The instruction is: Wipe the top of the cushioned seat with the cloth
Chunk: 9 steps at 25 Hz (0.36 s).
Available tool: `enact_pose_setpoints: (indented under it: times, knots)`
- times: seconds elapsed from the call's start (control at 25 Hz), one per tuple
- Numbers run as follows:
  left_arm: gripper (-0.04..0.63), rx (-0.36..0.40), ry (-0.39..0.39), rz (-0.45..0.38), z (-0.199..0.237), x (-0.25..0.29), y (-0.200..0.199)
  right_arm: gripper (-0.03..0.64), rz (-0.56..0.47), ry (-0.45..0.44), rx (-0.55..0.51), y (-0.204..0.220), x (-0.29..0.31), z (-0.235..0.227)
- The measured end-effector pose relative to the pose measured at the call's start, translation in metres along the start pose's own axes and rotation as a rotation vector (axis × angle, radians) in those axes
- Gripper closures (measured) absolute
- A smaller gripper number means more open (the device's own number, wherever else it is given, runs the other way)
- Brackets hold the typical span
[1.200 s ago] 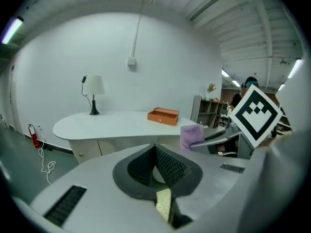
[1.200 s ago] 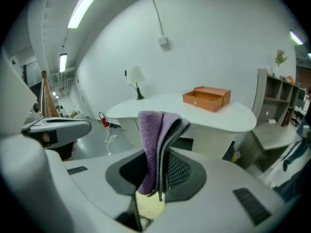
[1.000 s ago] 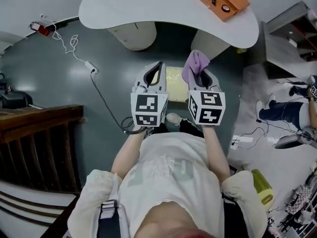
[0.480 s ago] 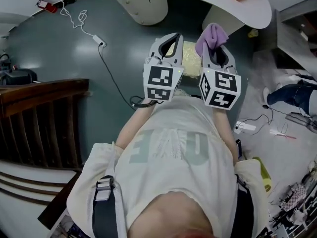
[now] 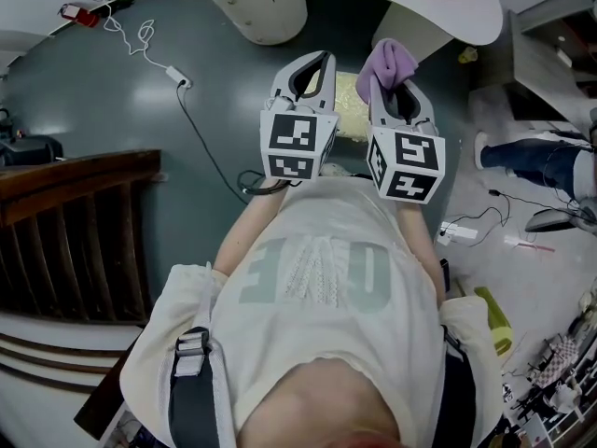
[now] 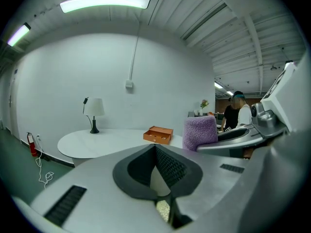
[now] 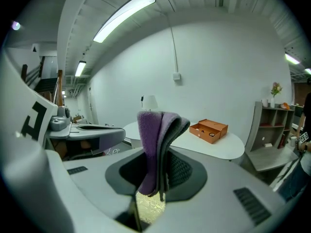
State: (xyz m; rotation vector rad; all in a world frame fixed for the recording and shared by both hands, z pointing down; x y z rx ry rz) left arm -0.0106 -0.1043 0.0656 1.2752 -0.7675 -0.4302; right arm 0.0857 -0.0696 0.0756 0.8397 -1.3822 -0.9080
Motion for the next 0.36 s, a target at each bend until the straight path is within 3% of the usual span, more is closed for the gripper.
enact_pose_setpoints:
  times: [0.36]
  knots:
    - [0.589, -0.008, -0.004, -0.016, 0.012, -0.020, 0.011, 0.525, -0.014, 0.019, -0.018, 0.007, -0.009, 0.018]
Point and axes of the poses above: the fingertips, and each gripper's own axes: x forward along the fingers, z to its left, y out of its underside, the point moved 2 cm from there along -x, backward along the fingers, and after that the axes turned 11 degrees about y, right-handed, at the moved point
